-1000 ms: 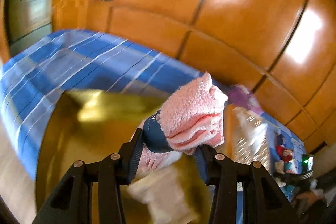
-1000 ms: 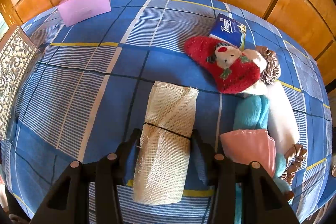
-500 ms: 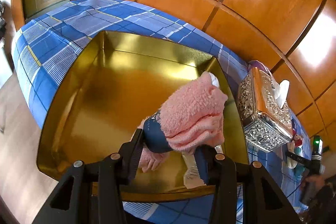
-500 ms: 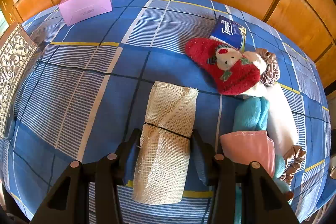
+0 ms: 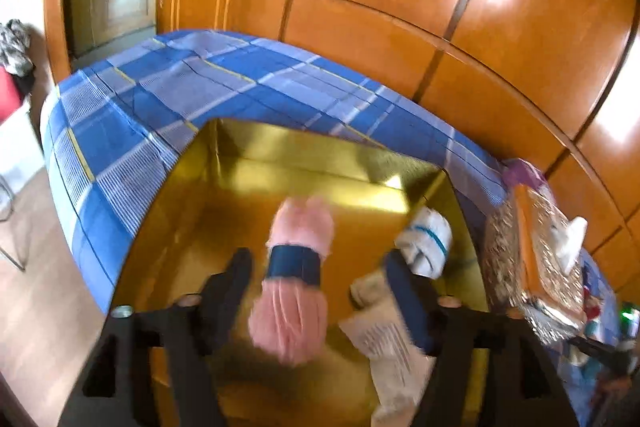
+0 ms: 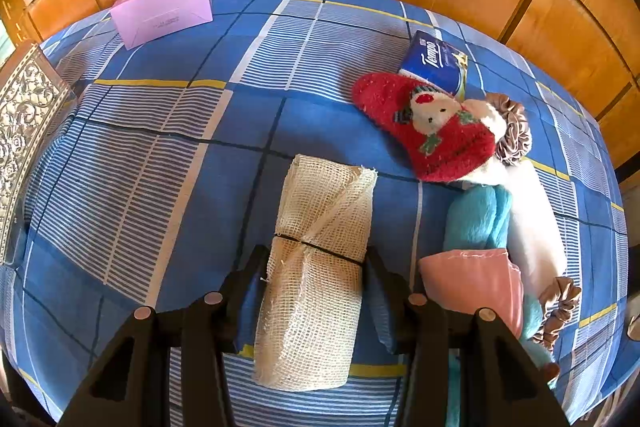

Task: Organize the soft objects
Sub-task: 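Carry the pink towel roll into the gold tray and open the left gripper, then carry the beige mesh roll into the gold tray and open the right gripper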

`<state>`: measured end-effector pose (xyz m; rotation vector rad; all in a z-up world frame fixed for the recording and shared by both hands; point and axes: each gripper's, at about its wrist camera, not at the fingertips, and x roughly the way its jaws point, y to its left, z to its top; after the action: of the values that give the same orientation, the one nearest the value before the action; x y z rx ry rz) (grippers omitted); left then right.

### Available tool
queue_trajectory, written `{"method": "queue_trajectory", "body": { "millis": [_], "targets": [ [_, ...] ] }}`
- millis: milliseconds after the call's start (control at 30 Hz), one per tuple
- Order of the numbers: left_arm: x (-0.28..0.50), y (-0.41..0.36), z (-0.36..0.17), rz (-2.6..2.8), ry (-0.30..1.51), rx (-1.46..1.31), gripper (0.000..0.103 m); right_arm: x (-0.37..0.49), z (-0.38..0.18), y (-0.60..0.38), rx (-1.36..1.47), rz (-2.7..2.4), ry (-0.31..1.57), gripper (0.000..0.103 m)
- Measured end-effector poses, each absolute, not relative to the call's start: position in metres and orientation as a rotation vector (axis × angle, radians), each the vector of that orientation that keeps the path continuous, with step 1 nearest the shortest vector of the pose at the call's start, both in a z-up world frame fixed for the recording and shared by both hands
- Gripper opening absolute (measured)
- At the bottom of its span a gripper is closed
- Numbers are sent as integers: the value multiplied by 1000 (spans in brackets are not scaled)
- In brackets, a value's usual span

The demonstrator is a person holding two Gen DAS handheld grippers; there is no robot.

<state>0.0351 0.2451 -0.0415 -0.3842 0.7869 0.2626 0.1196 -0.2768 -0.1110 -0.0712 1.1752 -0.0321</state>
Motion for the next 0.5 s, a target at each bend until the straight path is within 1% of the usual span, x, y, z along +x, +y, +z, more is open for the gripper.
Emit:
{"method": "queue_trajectory", "body": {
  "millis": [67,100,333,500],
  "targets": [
    [38,244,-39,278,783,-363,86,119,-111,-275,-78,-43,1172,47],
    [37,242,-38,284,778,-344,87,119,-111,-275,-81,-45,1171,47],
    [20,221,-36,235,770,-278,90,115,-110,-271,-78,-73,1166,46],
    [5,205,-31,198,750,-216,91,113,-107,-266,-67,-101,1167,43]
  ]
}}
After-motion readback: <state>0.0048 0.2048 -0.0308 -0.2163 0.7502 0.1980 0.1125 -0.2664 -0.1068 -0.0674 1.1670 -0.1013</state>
